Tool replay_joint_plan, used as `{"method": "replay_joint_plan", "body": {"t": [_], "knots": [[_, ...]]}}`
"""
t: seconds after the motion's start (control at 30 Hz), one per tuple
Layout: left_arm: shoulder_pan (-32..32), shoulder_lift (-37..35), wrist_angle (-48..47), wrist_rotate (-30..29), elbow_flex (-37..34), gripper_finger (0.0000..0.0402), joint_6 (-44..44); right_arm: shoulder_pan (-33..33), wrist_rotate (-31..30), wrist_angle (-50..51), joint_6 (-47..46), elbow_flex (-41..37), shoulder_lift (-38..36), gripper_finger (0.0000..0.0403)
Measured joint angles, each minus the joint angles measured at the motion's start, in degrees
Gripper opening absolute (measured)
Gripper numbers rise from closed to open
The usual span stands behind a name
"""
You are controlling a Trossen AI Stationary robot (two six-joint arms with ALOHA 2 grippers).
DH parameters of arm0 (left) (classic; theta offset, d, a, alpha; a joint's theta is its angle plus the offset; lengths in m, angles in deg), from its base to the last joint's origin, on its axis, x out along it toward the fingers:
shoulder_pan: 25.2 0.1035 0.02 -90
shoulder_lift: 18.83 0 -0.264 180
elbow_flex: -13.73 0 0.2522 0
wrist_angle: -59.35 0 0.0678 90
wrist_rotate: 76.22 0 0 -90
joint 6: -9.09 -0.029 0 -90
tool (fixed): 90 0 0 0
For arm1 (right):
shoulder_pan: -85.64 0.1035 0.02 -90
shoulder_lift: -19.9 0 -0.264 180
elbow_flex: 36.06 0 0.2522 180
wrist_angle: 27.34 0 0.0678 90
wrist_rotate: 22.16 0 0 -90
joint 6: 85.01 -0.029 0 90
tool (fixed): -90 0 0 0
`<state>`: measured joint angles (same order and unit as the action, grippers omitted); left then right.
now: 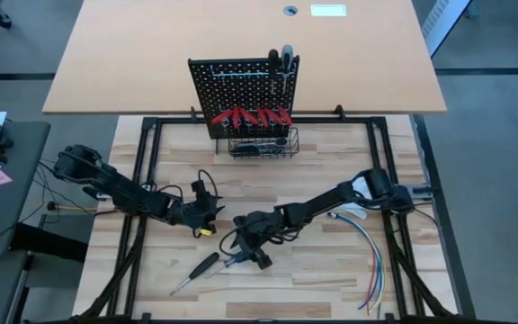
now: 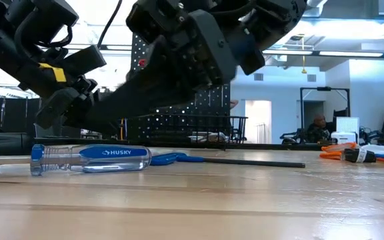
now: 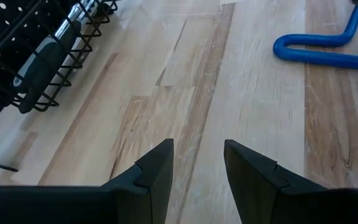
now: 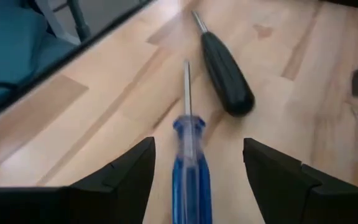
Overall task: Hang tools onto peg board
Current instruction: Hang the transparent screwdriver on the pegboard
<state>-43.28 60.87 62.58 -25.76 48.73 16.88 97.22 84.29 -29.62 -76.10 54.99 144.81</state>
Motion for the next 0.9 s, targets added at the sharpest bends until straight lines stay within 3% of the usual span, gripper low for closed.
{"method": "replay_joint_plan", "body": {"t": [0.9], "knots": [[-0.1, 0.0, 0.0, 0.7, 0.0, 0.0138, 1.2, 2.2, -0.5, -2.9, -0.3, 0.2, 0.0, 0.023]]}}
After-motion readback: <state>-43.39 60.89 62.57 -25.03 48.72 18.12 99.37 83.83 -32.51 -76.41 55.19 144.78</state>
